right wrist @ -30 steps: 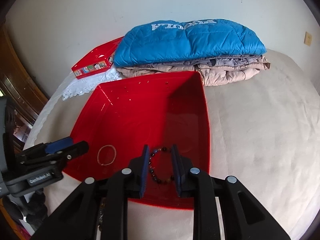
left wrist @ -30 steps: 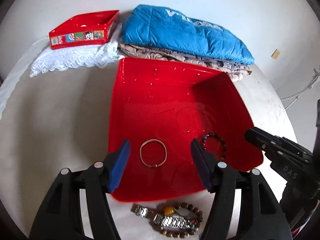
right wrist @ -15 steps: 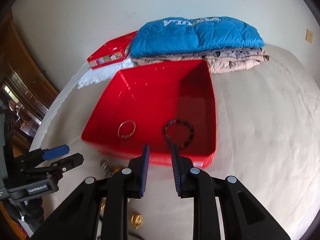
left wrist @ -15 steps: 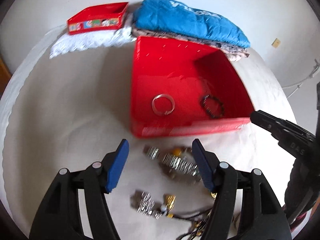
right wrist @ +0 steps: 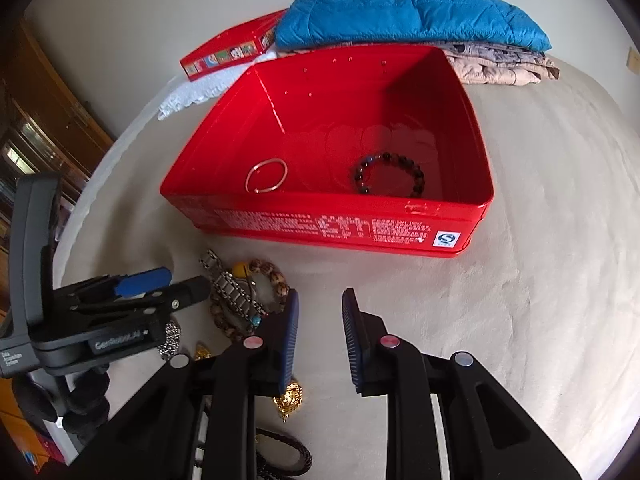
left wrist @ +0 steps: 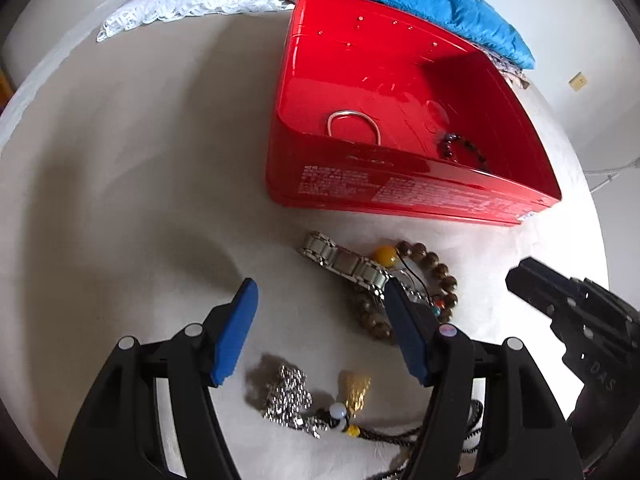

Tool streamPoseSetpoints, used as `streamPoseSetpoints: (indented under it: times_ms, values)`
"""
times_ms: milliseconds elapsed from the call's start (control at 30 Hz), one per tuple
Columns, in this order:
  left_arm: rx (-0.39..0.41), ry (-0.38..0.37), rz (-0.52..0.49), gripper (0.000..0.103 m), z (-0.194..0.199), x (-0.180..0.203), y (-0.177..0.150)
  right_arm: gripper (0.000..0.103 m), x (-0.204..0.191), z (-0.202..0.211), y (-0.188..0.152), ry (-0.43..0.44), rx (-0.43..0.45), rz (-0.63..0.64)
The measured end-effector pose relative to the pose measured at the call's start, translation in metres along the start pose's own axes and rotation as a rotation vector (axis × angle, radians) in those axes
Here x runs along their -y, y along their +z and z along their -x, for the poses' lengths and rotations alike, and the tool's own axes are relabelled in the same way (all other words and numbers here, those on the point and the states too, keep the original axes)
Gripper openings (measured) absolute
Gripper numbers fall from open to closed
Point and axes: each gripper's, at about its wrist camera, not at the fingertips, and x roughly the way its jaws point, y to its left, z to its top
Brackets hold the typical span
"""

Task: Organize jewelry
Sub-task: 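Move the left tool to the silver watch while the right tool approaches the wooden bead bracelet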

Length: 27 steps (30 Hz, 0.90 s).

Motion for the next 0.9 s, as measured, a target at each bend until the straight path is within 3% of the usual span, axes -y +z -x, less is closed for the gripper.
streamPoseSetpoints:
  times_ms: [467,567,767,867,900]
  values:
    - [0.022,0.007,0.030,0.063,-0.016,0.004,0.012,0.022,-0.013,-0.024,-0.004,0.029,-0.053,0.032]
    - [0.021,-0.009,0.024,0.046,-0.014,0.004,0.011,0.022,-0.012,-0.025,-0.003,0.031,-0.055,0.030]
    - [0.027,-0.011,-0.011,0.038,-0.006,0.004,0.003,0.022,-0.008,-0.028,-0.002,0.043,-0.058,0.023]
    - [0.054,-0.038,-0.002,0.001,0.012,-0.001,-0.001,0.022,-0.008,-0.030,-0.001,0.056,-0.056,0.020]
    - [0.053,-0.064,0.001,0.000,0.017,-0.003,-0.001,0.022,-0.008,-0.031,-0.001,0.062,-0.057,0.020]
